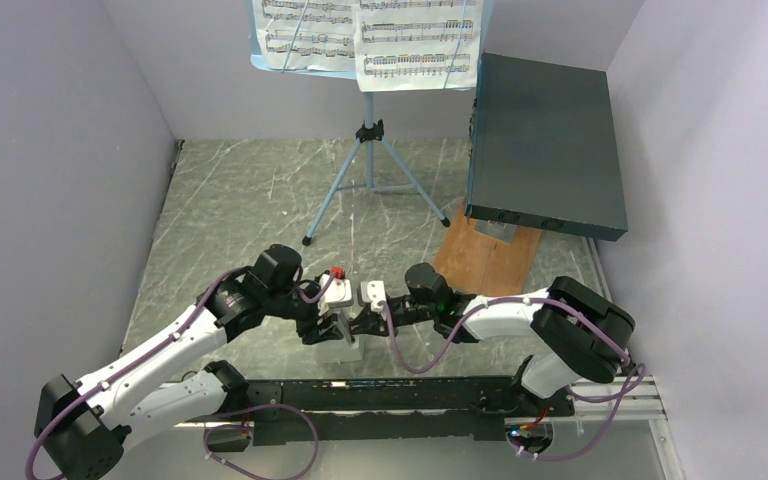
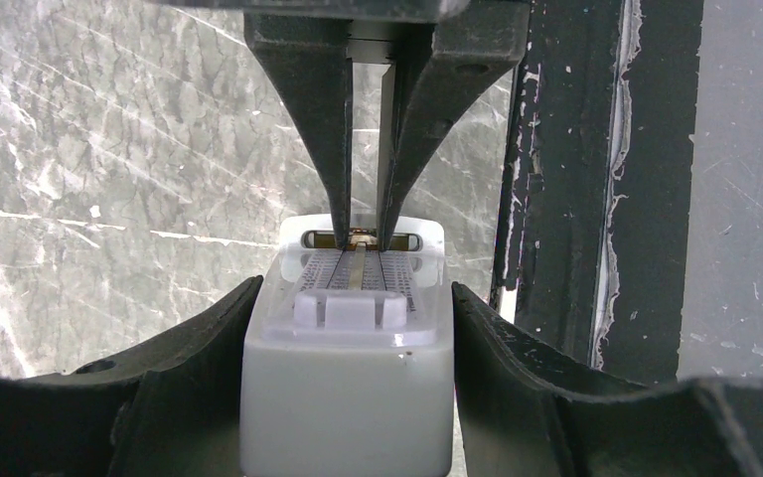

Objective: Set up the instrument practice props

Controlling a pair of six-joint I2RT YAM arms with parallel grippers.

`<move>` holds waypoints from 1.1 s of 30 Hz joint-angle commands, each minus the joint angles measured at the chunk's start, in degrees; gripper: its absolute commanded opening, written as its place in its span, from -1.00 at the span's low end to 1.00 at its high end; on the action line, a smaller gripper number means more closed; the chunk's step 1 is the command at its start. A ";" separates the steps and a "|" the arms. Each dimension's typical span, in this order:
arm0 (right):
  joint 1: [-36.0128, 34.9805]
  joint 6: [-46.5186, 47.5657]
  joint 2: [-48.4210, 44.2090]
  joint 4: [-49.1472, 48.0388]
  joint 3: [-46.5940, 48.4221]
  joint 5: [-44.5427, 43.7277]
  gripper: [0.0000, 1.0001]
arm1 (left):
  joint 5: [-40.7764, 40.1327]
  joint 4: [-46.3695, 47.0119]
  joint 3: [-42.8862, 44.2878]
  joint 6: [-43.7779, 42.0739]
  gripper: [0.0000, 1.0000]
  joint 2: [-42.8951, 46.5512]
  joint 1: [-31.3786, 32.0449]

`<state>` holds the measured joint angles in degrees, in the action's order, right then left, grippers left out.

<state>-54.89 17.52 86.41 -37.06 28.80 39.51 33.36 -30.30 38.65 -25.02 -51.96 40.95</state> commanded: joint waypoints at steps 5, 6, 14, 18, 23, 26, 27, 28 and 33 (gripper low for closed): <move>-0.65 1.34 -0.66 4.11 5.91 1.10 -1.00 | 2.14 1.50 1.78 -1.09 -1.00 -0.86 0.01; -0.65 1.25 -1.02 5.01 6.68 1.63 -1.00 | 2.14 1.56 1.78 -1.09 -1.00 -0.92 -0.04; -0.74 -0.70 -6.03 6.08 7.94 2.06 -1.00 | 2.19 1.48 1.78 -1.18 -1.00 -1.21 -0.01; -0.74 -1.63 -8.18 6.13 7.96 2.35 -1.00 | 2.23 1.44 1.89 -1.18 -1.00 -1.29 0.01; -0.73 -1.96 -9.91 6.92 8.41 2.07 -1.00 | 2.24 1.46 1.86 -1.18 -1.00 -1.21 -0.02; -0.80 -2.22 -11.14 7.30 8.73 2.02 -1.00 | 2.23 1.50 1.81 -1.17 -1.00 -1.21 -0.01; -0.83 -2.23 -11.62 7.53 8.92 1.98 -1.00 | 2.30 1.44 1.86 -1.17 -1.00 -1.21 0.01; -0.78 -2.10 -12.00 7.91 9.10 1.90 -1.00 | 2.32 1.39 1.91 -1.18 -1.00 -1.25 0.01; -0.87 -1.44 -13.46 9.56 9.96 1.56 -1.00 | 2.41 1.45 1.95 -1.18 -1.00 -1.38 0.01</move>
<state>-55.37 15.86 75.55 -24.97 35.92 39.13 33.74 -29.95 39.03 -25.17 -52.75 40.80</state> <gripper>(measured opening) 0.026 0.633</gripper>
